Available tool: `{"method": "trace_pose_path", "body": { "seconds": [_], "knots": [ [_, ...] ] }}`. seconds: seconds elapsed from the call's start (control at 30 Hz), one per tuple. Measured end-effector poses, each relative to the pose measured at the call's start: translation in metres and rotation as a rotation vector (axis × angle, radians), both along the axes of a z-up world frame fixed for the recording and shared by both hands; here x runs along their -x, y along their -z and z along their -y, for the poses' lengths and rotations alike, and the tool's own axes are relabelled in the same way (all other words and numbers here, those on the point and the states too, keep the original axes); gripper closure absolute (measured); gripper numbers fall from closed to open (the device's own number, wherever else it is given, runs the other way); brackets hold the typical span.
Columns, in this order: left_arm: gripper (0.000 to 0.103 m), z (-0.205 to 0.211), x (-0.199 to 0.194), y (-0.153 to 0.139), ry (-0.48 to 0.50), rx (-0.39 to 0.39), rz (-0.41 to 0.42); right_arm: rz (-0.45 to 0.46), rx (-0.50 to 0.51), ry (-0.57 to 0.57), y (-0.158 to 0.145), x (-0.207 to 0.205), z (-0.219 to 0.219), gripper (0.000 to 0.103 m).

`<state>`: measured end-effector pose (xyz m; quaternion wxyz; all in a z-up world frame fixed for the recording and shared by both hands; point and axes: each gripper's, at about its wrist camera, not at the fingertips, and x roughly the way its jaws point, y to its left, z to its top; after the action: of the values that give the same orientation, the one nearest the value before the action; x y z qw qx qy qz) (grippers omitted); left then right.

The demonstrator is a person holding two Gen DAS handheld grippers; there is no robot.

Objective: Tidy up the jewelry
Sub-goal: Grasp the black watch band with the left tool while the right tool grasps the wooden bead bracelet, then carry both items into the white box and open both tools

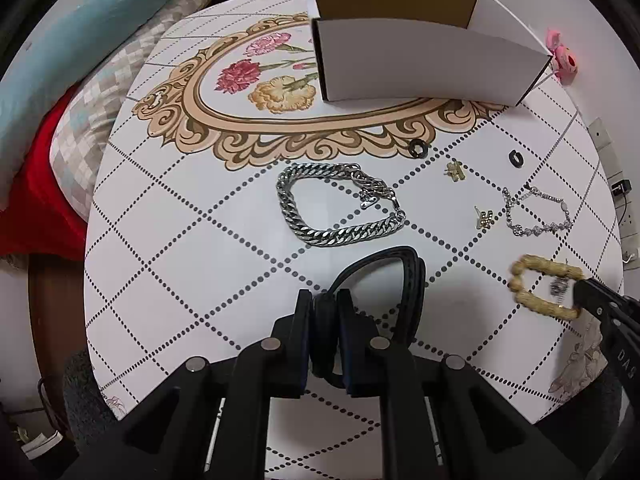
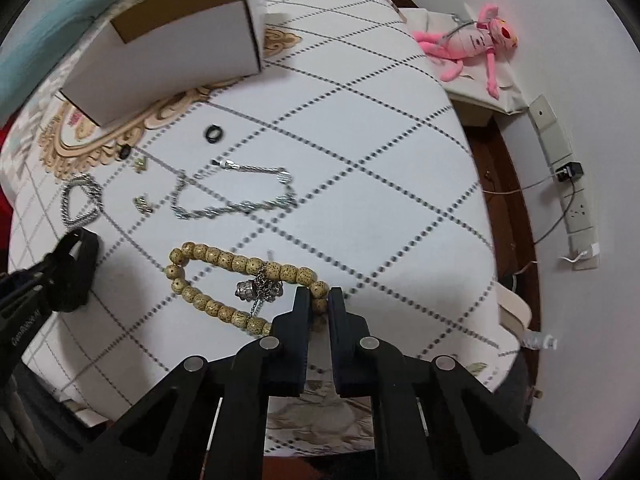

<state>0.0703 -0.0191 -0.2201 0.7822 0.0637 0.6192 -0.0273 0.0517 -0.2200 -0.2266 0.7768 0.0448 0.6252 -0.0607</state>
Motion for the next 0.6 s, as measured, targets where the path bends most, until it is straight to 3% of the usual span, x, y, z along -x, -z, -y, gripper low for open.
{"method": "trace_pose_path", "body": {
  "seconds": [0.13,0.23,0.6],
  "knots": [
    [0.093,-0.005,0.001,-0.008,-0.015,0.018,0.002,0.016,-0.176,0.076,-0.005,0.0,0.006,0.094],
    [0.093,-0.007,0.004,-0.016,-0.015,0.02,0.017,0.058,-0.24,0.1,-0.018,0.002,0.01,0.094],
    [0.093,-0.004,-0.007,-0.074,-0.021,0.109,0.115,0.186,-0.288,0.009,-0.081,-0.009,0.01,0.094]
  ]
}}
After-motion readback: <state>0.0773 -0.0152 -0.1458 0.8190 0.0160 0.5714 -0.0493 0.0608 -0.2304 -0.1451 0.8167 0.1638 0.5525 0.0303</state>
